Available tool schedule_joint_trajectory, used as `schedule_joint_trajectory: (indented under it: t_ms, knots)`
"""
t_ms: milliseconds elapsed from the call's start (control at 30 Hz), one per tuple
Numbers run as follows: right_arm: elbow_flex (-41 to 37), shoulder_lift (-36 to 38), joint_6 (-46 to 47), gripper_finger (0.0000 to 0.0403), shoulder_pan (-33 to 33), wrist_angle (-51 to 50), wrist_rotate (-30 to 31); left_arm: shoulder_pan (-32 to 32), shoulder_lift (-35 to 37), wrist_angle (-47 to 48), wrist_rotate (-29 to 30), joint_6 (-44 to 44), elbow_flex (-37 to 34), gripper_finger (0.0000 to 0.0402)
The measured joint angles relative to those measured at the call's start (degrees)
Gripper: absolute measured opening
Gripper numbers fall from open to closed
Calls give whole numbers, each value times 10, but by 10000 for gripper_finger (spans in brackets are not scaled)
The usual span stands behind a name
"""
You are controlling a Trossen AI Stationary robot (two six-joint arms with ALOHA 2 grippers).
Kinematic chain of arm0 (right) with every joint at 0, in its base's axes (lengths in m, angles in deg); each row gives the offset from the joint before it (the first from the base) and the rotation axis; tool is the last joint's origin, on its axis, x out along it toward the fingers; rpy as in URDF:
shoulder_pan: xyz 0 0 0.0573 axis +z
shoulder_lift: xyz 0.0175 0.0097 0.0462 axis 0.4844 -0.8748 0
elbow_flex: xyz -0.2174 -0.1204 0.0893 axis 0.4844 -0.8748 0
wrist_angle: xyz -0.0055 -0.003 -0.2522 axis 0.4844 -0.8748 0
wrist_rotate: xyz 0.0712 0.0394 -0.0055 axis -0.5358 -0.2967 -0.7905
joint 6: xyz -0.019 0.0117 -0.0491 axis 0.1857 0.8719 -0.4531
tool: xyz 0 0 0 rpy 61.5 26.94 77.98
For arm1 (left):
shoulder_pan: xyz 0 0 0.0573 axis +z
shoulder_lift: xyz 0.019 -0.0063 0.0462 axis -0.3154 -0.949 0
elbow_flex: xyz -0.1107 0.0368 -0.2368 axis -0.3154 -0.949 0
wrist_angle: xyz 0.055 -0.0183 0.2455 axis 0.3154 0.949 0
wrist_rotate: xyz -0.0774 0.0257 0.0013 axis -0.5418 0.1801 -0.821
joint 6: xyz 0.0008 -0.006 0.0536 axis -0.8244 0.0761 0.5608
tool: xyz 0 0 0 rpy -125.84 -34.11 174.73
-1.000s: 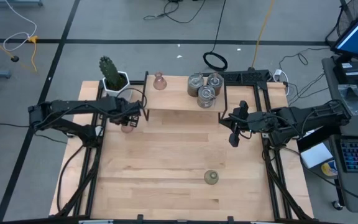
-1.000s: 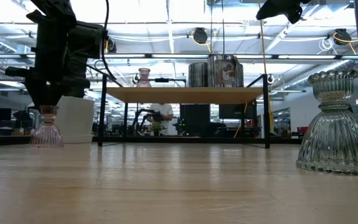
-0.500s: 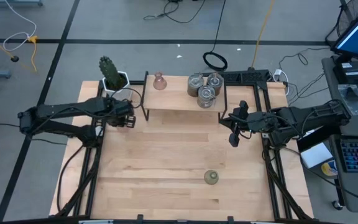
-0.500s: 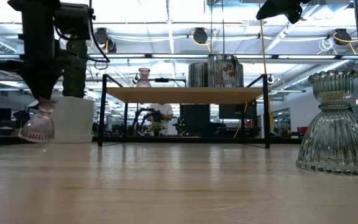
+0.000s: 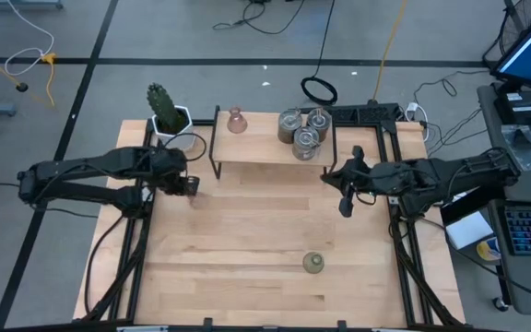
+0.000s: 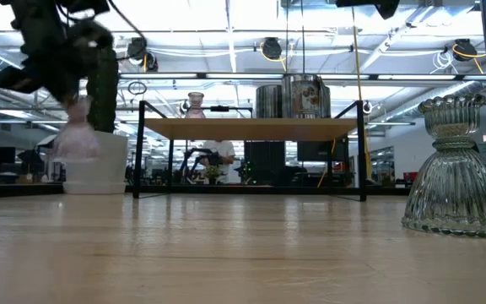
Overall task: Pick & Place candle stick holders
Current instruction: Put the purple glass candle holder on the shelf
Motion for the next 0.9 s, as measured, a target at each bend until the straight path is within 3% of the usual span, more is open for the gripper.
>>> schedule_joint_trajectory:
  t_ms: [267, 400, 567, 733, 900]
  knots:
    - [0, -3, -92, 0, 0, 64, 0, -43, 39, -242, -44, -39, 0, 16]
    - [0, -17, -134, 0, -2, 76, 0, -56, 30, -378, -40, -42, 1, 16]
    - [0, -52, -186, 1, -19, 97, 0, -58, -1, -482, -14, -35, 2, 16]
    - [5, -87, -229, 22, -49, 139, -8, -57, -51, -483, -14, -10, 41, 16]
    - [34, -115, -255, 73, -80, 155, -71, -55, -110, -439, -14, 48, 123, 16]
